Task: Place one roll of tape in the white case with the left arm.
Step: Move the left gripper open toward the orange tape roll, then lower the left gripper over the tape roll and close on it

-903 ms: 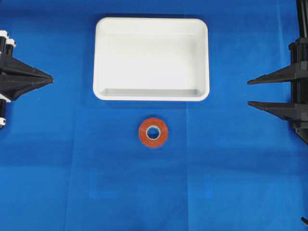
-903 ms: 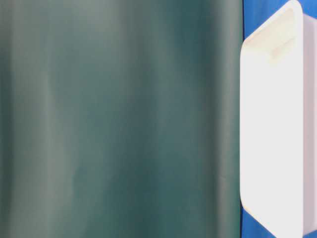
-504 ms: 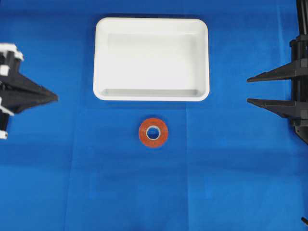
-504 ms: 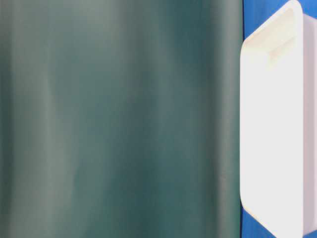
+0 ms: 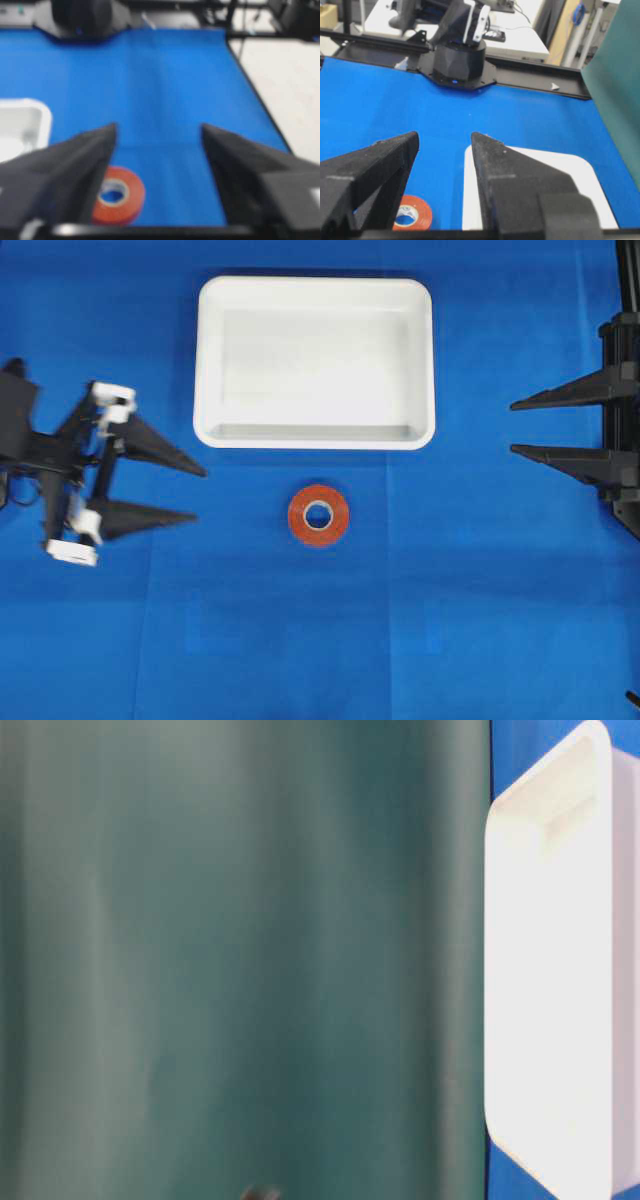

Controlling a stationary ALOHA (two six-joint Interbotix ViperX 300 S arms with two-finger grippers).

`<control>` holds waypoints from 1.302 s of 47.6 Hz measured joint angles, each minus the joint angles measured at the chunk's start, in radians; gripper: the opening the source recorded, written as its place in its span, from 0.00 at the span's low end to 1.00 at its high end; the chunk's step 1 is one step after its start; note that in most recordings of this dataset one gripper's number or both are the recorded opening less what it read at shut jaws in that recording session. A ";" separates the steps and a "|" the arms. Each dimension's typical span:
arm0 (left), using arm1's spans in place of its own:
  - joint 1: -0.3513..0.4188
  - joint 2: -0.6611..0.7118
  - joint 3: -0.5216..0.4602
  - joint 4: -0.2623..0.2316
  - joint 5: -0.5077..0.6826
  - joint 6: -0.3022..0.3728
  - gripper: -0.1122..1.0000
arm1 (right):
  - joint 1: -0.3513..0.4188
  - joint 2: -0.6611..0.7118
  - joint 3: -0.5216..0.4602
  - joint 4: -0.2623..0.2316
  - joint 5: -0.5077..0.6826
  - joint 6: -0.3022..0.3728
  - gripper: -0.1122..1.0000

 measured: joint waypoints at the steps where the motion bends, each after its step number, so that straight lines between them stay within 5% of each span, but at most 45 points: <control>1: 0.000 0.018 -0.012 0.000 0.014 -0.005 0.79 | -0.002 0.000 0.002 0.000 0.000 -0.002 0.05; 5: -0.005 0.080 -0.061 0.000 0.069 -0.020 0.91 | -0.003 0.002 0.000 0.000 0.002 0.000 0.05; 29: -0.005 0.474 -0.422 0.000 0.520 -0.069 0.90 | -0.006 0.017 0.002 0.000 0.018 -0.002 0.05; 54: 0.008 0.790 -0.624 0.000 0.647 -0.063 0.90 | -0.006 0.029 0.002 -0.002 0.058 0.002 0.05; 62: 0.009 0.815 -0.667 0.002 0.712 -0.069 0.80 | -0.006 0.029 0.000 0.000 0.067 0.003 0.05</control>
